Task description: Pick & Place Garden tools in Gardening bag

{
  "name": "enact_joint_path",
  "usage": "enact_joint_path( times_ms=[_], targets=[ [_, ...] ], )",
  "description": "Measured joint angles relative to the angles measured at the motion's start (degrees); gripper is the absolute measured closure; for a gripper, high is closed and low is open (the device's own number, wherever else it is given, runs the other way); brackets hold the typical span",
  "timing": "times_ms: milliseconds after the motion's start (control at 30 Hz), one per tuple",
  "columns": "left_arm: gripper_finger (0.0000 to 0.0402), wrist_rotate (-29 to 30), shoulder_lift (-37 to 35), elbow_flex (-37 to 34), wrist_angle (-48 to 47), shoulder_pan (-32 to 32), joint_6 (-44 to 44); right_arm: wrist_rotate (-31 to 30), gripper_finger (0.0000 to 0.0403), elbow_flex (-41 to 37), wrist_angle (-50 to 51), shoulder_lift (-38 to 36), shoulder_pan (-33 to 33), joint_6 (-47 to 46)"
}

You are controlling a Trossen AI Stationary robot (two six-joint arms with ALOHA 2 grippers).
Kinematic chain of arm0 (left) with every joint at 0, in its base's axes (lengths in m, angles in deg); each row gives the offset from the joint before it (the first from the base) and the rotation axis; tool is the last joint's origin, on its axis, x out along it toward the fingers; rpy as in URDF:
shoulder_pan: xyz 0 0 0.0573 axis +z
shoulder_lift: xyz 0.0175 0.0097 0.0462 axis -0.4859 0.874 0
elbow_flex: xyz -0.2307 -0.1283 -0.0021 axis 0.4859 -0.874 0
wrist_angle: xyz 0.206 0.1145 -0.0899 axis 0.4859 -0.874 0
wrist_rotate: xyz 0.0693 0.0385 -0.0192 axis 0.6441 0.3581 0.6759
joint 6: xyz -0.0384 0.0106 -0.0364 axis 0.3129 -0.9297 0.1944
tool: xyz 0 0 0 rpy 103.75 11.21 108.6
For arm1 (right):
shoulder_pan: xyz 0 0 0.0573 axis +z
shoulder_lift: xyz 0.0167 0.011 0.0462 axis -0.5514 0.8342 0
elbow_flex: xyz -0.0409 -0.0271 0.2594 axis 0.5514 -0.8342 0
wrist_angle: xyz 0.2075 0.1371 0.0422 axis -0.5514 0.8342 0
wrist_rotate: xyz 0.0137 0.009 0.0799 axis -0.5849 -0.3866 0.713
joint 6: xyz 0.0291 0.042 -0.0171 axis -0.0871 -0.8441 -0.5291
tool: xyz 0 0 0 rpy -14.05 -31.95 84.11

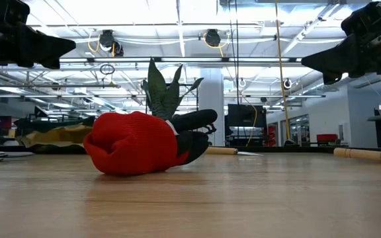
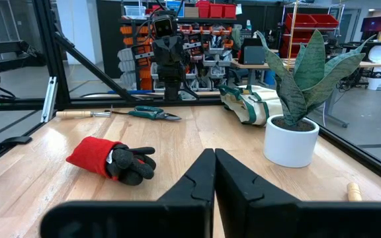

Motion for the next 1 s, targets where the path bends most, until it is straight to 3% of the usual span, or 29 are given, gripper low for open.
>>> enact_joint_path(
  times_ms=[833, 1000],
  targets=[
    [0.0380, 0.0, 0.0, 0.0, 0.7, 0.0, 0.0, 0.0, 0.0403, 0.0, 0.0, 0.0, 0.0, 0.0],
    [0.0380, 0.0, 0.0, 0.0, 0.0, 0.0, 3.7, 0.0, 0.0403, 0.0, 0.0, 0.0, 0.0, 0.0]
  ],
)
